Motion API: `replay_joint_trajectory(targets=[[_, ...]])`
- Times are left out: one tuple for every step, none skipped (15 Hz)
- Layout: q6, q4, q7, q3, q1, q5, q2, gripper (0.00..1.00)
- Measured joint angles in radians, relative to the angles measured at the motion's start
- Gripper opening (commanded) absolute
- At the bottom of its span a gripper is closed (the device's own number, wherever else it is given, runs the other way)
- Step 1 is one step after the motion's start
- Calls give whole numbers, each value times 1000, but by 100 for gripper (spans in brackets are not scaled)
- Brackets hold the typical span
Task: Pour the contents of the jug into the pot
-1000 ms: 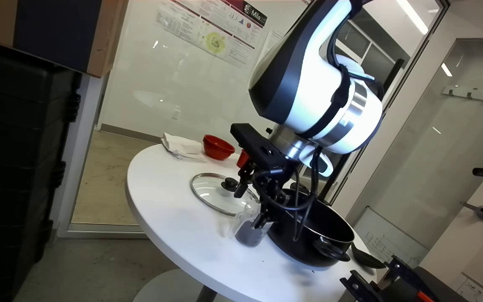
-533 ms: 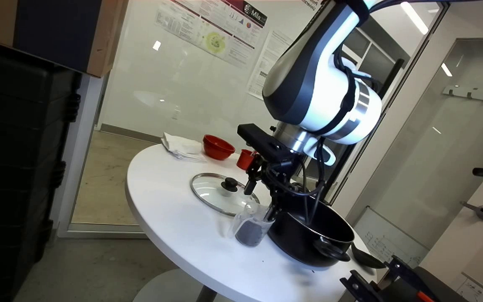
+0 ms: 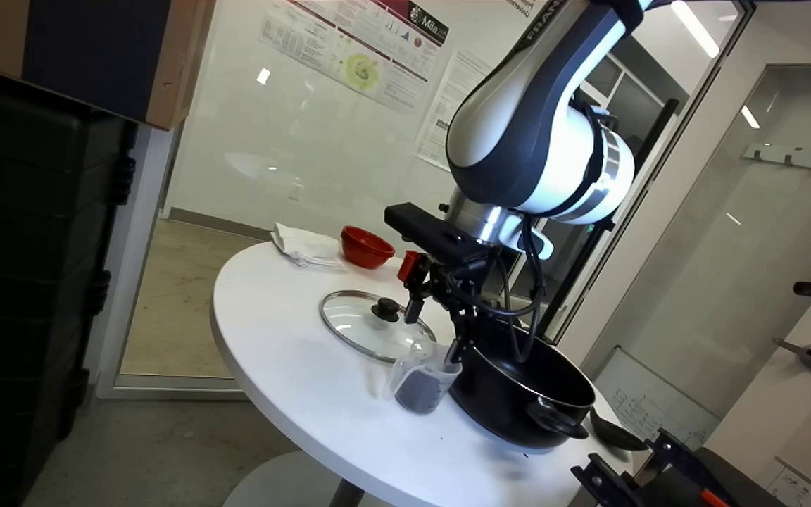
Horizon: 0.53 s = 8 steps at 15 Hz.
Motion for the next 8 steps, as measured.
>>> replay_joint_trajectory(targets=[[-1,4,41,16,-22,-60,0,100],[-2,9,74,32,-44,-110,0,100],[-3,14,102,48,-67,-154,0,100],[-3,19,123,64,-90,-190,0,100],[-3,24,138,82,-115,-219,0,100],[-3,29,150,102,-141,-245,1,100],[-3,35,155,121,-168,-266,1,100],[-3,40,158,140,-193,-284,2,100]])
